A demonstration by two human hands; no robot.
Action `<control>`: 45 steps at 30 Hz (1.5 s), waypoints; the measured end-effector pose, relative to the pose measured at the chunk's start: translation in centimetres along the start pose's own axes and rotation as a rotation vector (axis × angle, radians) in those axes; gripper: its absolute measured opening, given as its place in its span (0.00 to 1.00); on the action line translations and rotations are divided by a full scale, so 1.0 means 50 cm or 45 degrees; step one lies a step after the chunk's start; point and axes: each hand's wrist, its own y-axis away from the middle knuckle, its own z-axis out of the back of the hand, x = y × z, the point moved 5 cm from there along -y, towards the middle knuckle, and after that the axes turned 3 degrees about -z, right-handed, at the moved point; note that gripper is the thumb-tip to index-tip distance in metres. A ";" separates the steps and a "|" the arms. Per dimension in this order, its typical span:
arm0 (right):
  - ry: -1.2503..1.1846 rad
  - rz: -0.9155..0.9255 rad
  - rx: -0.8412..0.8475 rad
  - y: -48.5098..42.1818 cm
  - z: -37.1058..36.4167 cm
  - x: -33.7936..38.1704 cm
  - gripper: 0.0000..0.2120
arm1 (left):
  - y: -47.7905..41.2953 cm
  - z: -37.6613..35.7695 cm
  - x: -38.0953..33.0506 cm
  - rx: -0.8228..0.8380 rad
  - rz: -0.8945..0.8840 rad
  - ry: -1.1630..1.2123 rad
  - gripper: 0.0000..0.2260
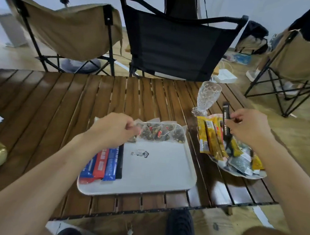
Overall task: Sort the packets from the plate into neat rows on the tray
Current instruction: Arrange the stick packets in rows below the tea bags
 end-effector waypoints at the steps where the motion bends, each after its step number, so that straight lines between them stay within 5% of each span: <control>1: -0.078 0.055 -0.021 0.006 0.000 0.018 0.10 | 0.005 0.006 0.015 0.000 0.017 -0.001 0.18; 9: -0.208 0.515 -0.206 0.105 0.012 0.200 0.08 | 0.038 0.016 0.134 0.076 0.132 0.076 0.14; 12: -0.277 0.578 0.077 0.145 -0.041 0.257 0.07 | 0.048 0.018 0.165 0.086 0.152 0.112 0.13; 16: -0.609 0.366 0.796 0.186 -0.156 0.297 0.06 | 0.062 0.026 0.179 0.073 0.163 0.127 0.13; 20: -0.616 0.247 1.060 0.219 -0.238 0.324 0.07 | 0.068 0.027 0.187 0.080 0.153 0.144 0.15; 29: -0.384 0.136 1.142 0.245 -0.336 0.348 0.13 | 0.063 0.014 0.198 0.088 0.144 0.156 0.14; 40: -0.182 0.452 0.841 0.245 -0.344 0.374 0.10 | 0.064 0.010 0.206 0.102 0.133 0.162 0.14; 45: -0.212 0.422 0.969 0.236 -0.339 0.364 0.14 | 0.068 0.016 0.210 0.082 0.133 0.141 0.16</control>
